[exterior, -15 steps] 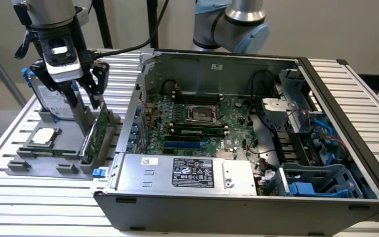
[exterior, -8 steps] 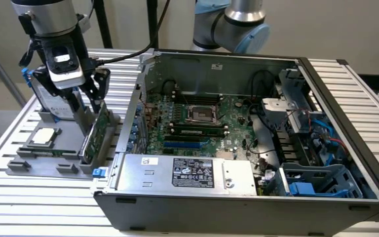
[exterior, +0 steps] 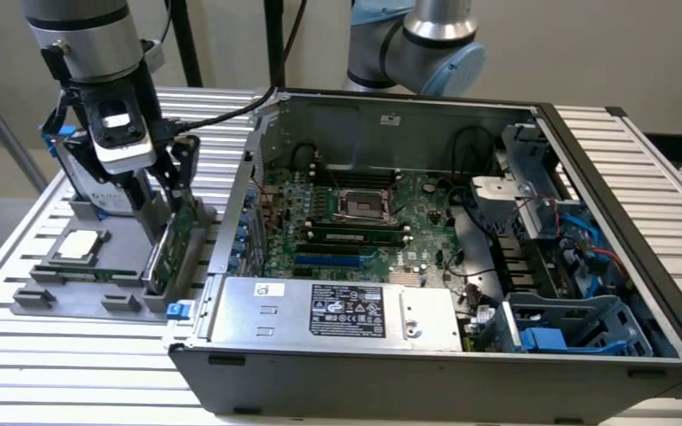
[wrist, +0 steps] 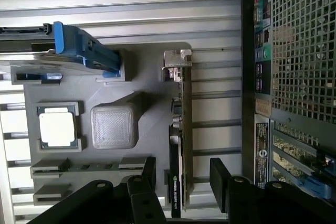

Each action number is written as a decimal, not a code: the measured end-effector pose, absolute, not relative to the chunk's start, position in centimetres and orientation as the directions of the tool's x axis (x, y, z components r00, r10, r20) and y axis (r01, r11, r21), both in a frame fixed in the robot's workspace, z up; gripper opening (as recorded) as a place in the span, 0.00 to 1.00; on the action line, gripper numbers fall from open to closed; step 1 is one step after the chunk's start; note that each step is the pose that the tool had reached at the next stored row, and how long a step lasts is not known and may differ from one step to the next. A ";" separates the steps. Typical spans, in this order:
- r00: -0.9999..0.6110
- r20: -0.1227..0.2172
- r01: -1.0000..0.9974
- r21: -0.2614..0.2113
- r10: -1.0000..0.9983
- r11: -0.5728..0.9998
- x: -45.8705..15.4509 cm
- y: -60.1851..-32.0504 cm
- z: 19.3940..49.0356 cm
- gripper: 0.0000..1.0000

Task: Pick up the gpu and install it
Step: 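Pick up the gpu and move the gpu toward the slot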

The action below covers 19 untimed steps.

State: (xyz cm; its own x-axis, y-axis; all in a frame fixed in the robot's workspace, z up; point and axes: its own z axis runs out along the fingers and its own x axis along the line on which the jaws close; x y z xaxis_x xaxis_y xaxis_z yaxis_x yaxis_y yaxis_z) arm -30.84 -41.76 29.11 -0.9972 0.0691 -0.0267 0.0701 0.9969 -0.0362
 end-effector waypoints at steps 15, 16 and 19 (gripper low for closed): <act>-0.997 -0.027 0.070 -0.036 0.069 0.997 -31.0 -42.0 26.4 0.54; -0.997 -0.027 0.070 -0.036 0.069 0.997 -31.1 -42.0 26.2 0.54; -0.997 -0.027 0.070 -0.036 0.069 0.997 -31.1 -42.3 25.7 0.54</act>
State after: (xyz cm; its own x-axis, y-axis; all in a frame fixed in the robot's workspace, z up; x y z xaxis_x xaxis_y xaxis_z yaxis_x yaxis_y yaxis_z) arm -31.12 -42.25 25.67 -0.9973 0.0692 -0.0265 0.0701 0.9969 -0.0364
